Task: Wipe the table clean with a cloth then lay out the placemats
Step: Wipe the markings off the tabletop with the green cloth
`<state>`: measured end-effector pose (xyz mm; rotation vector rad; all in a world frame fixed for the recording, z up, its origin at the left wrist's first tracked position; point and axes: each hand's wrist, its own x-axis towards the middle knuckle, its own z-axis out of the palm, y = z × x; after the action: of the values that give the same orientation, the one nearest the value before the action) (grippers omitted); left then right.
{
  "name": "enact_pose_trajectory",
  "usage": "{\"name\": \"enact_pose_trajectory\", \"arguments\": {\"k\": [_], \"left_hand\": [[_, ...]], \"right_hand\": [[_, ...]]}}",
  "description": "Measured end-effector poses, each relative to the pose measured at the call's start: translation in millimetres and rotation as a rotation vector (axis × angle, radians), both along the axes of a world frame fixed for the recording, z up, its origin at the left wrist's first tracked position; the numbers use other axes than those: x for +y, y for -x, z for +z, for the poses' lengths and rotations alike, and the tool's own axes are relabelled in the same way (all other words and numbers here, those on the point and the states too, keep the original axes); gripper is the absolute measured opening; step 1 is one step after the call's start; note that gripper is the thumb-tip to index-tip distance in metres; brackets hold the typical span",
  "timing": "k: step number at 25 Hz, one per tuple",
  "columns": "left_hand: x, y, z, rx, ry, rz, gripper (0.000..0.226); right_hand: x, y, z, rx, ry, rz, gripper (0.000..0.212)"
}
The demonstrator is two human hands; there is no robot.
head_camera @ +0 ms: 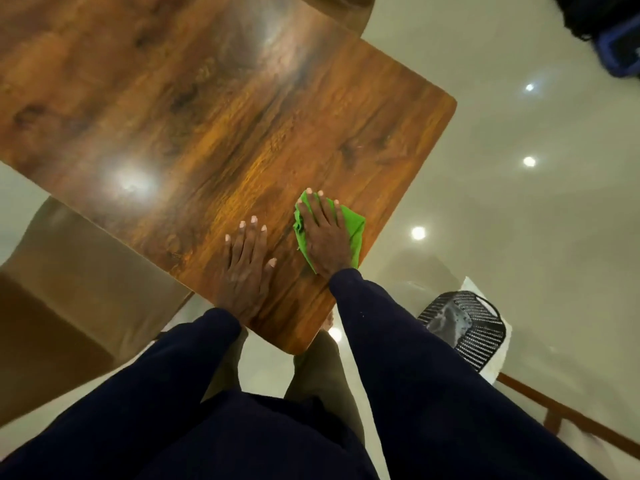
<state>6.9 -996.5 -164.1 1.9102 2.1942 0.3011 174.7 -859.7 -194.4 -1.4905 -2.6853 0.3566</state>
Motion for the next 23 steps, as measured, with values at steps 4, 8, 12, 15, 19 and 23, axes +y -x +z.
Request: {"name": "enact_pose_trajectory", "arguments": {"k": [4, 8, 12, 15, 19, 23], "left_hand": [[-8, -14, -5, -0.027, 0.025, 0.052, 0.066], [0, -30, -20, -0.051, 0.026, 0.008, 0.067], [13, -40, -21, -0.053, 0.045, 0.048, 0.067], [15, -45, -25, -0.088, 0.057, 0.159, 0.065], [28, -38, -32, -0.089, 0.073, 0.232, 0.066], [46, -46, -33, -0.132, 0.096, 0.274, 0.067]], "right_hand": [[-29, -32, -1, 0.045, 0.051, 0.341, 0.063], [-11, -80, 0, 0.042, 0.066, 0.339, 0.06], [69, -75, 2, -0.029, 0.01, 0.025, 0.055], [117, -34, 4, -0.032, -0.041, -0.072, 0.055], [116, 24, 0, 0.02, -0.071, 0.122, 0.054], [78, -10, -1, 0.013, 0.021, 0.555, 0.064]]}}
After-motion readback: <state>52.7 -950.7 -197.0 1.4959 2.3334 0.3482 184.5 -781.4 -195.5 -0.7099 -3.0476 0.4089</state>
